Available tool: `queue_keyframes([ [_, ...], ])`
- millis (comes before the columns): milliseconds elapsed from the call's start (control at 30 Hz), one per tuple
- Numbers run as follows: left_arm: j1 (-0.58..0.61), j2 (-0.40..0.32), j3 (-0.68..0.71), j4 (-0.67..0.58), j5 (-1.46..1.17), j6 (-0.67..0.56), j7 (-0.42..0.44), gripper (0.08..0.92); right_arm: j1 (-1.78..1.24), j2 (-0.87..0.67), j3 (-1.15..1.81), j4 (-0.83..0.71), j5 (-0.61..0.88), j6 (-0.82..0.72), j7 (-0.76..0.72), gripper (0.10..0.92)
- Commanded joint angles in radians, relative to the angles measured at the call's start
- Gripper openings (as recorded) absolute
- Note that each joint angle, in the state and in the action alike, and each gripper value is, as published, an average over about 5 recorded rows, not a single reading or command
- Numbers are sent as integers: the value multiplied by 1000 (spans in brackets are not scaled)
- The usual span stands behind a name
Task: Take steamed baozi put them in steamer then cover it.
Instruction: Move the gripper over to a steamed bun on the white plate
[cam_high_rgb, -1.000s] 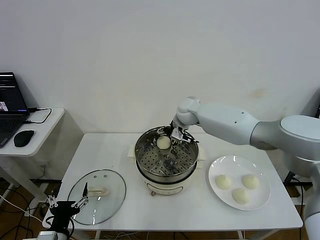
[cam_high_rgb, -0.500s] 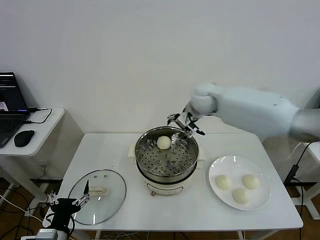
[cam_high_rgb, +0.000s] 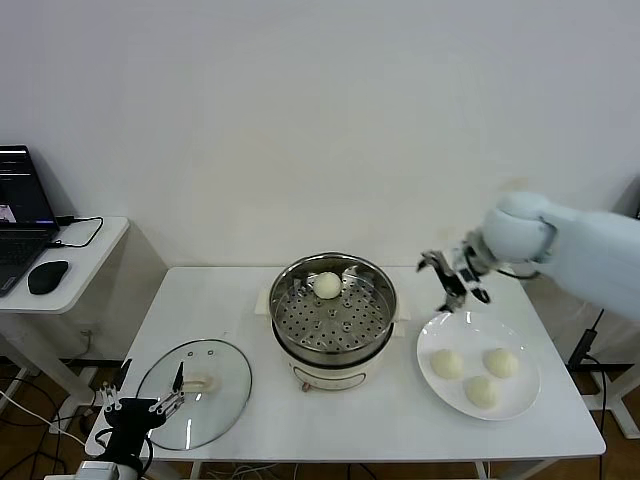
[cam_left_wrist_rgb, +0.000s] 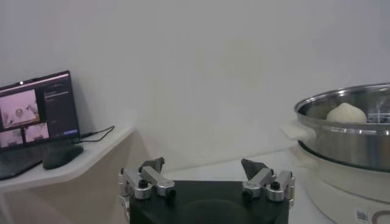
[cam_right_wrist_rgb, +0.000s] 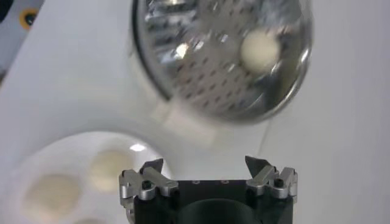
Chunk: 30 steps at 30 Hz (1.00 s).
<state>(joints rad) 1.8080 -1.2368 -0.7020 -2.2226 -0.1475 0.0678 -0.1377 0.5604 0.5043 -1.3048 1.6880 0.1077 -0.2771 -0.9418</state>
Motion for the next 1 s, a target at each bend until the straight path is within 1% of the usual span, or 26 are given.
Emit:
queue_keyframes([
  [33, 4, -5, -6, -9, 0, 4, 0, 823, -216, -144, 75, 34, -92, -28, -3, 823],
  [300, 14, -9, -16, -4, 2, 4, 0, 823, -440, -84, 246, -64, -158, -11, 25, 823],
  [467, 19, -11, -23, -3, 2, 4, 0, 823, -522, -37, 300, -129, -179, -7, 31, 823],
  [1000, 23, -12, -31, 0, 2, 3, 3, 823, -656, 65, 405, -232, -195, 6, 59, 823],
])
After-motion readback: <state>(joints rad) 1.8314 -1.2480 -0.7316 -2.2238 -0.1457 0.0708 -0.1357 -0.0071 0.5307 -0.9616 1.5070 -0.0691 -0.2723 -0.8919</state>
